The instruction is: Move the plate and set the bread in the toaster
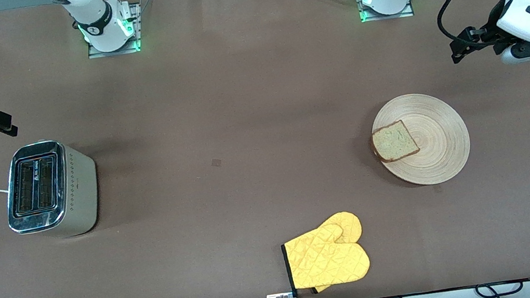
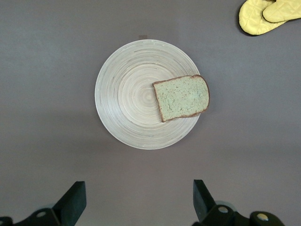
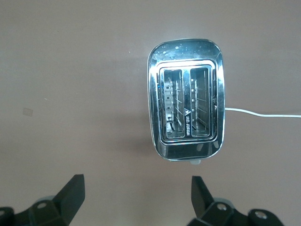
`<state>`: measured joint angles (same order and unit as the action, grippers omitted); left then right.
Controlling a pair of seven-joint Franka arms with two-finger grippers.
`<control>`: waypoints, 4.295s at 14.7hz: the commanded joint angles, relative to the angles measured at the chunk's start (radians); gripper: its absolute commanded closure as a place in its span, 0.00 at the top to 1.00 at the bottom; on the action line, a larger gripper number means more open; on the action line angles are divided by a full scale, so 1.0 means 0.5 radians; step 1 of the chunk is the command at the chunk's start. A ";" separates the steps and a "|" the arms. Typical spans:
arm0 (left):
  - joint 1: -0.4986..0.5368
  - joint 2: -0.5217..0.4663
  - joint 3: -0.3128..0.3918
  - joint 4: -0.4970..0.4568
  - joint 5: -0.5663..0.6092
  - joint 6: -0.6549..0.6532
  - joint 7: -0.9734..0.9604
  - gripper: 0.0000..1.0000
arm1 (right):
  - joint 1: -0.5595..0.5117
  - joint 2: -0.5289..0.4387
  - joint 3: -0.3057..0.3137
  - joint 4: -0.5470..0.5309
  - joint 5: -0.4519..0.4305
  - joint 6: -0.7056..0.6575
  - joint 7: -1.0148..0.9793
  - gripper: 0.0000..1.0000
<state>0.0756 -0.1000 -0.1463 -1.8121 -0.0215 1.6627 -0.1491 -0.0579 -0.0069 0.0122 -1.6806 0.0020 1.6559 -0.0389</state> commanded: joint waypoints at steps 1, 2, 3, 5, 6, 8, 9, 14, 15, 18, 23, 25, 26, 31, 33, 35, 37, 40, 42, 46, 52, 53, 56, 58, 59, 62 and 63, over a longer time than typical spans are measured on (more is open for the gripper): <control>0.011 -0.006 -0.005 0.028 -0.034 -0.043 0.003 1.00 | -0.038 -0.038 0.022 -0.035 -0.016 0.020 -0.045 1.00; 0.011 -0.006 -0.005 0.028 -0.034 -0.043 0.001 1.00 | -0.038 -0.038 0.022 -0.035 -0.019 0.029 -0.054 1.00; 0.011 -0.006 -0.005 0.028 -0.034 -0.043 -0.003 1.00 | -0.038 -0.035 0.022 -0.035 -0.019 0.029 -0.057 1.00; 0.014 0.013 -0.005 0.028 -0.037 -0.024 0.007 1.00 | -0.038 -0.023 0.018 -0.023 -0.019 0.035 -0.057 1.00; 0.011 0.083 -0.005 0.050 -0.037 -0.024 0.010 1.00 | -0.038 -0.017 0.018 -0.020 -0.019 0.035 -0.057 1.00; 0.042 0.151 0.019 0.117 -0.052 -0.027 0.016 1.00 | -0.038 -0.011 0.018 -0.017 -0.019 0.035 -0.054 1.00; 0.094 0.187 0.016 0.117 -0.082 -0.027 0.031 1.00 | -0.035 -0.011 0.018 -0.017 -0.019 0.035 -0.051 1.00; 0.550 0.610 0.020 0.215 -0.475 -0.030 0.622 1.00 | -0.034 0.008 0.022 -0.029 -0.019 0.060 -0.042 1.00; 0.636 0.730 0.016 0.288 -0.494 -0.049 0.790 1.00 | -0.035 0.011 0.022 -0.032 -0.019 0.060 -0.042 1.00; 0.802 1.055 0.016 0.366 -0.591 -0.049 1.175 1.00 | -0.025 0.011 0.022 -0.032 -0.022 0.057 -0.051 1.00; 0.972 1.512 0.016 0.378 -0.923 -0.018 1.651 1.00 | -0.031 0.014 0.022 -0.032 -0.035 0.060 -0.057 1.00; 0.981 1.611 0.016 0.381 -0.994 0.040 1.755 1.00 | -0.025 0.014 0.022 -0.029 -0.084 0.054 -0.057 1.00; 0.984 1.648 0.016 0.390 -1.036 0.080 1.819 1.00 | -0.025 0.014 0.022 -0.032 -0.087 0.051 -0.054 1.00; 0.981 1.740 0.016 0.390 -1.126 0.126 1.866 0.92 | -0.031 0.020 0.022 -0.032 -0.084 0.066 -0.054 1.00; 0.984 1.758 0.016 0.390 -1.132 0.126 1.899 0.81 | -0.031 0.020 0.022 -0.032 -0.084 0.063 -0.054 1.00; 0.984 1.783 0.016 0.390 -1.166 0.129 1.915 0.68 | -0.028 0.020 0.022 -0.035 -0.084 0.063 -0.054 1.00; 0.981 1.783 0.016 0.390 -1.166 0.126 1.958 0.52 | -0.031 0.020 0.022 -0.035 -0.084 0.057 -0.054 1.00; 1.005 1.792 0.013 0.390 -1.163 0.105 1.964 0.41 | -0.031 0.020 0.022 -0.038 -0.084 0.060 -0.054 1.00; 0.999 1.792 0.001 0.390 -1.135 0.098 1.955 0.25 | -0.031 0.020 0.022 -0.038 -0.084 0.060 -0.054 1.00; 0.999 1.838 -0.011 0.403 -1.190 0.092 1.955 0.03 | -0.028 0.020 0.022 -0.041 -0.084 0.057 -0.057 1.00; 0.773 1.893 -0.014 0.507 -1.527 -0.067 1.875 0.01 | -0.028 0.020 0.022 -0.041 -0.084 0.057 -0.057 1.00; 0.702 1.909 -0.014 0.507 -1.607 -0.082 1.866 0.01 | -0.028 0.020 0.022 -0.041 -0.084 0.057 -0.069 1.00; 0.423 1.918 -0.020 0.519 -1.779 -0.074 1.869 0.01 | -0.025 0.029 0.022 -0.041 -0.087 0.060 -0.069 1.00; 0.215 1.924 -0.023 0.522 -1.957 -0.073 1.866 0.01 | -0.025 0.035 0.022 -0.041 -0.087 0.057 -0.073 1.00; 0.111 1.939 -0.023 0.532 -2.009 -0.070 1.866 0.01 | -0.022 0.035 0.022 -0.041 -0.087 0.048 -0.070 1.00; -0.166 2.025 -0.023 0.590 -2.276 -0.064 1.866 0.01 | -0.022 0.060 0.025 -0.041 -0.087 0.045 -0.057 1.00; -0.249 2.059 -0.020 0.635 -2.279 -0.052 1.866 0.01 | -0.019 0.084 0.028 -0.044 -0.081 0.048 -0.051 1.00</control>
<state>0.0057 0.8811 -0.1619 -1.5599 -1.1209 1.6666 0.7886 -0.0625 0.0237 0.0136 -1.6937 -0.0255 1.6766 -0.0580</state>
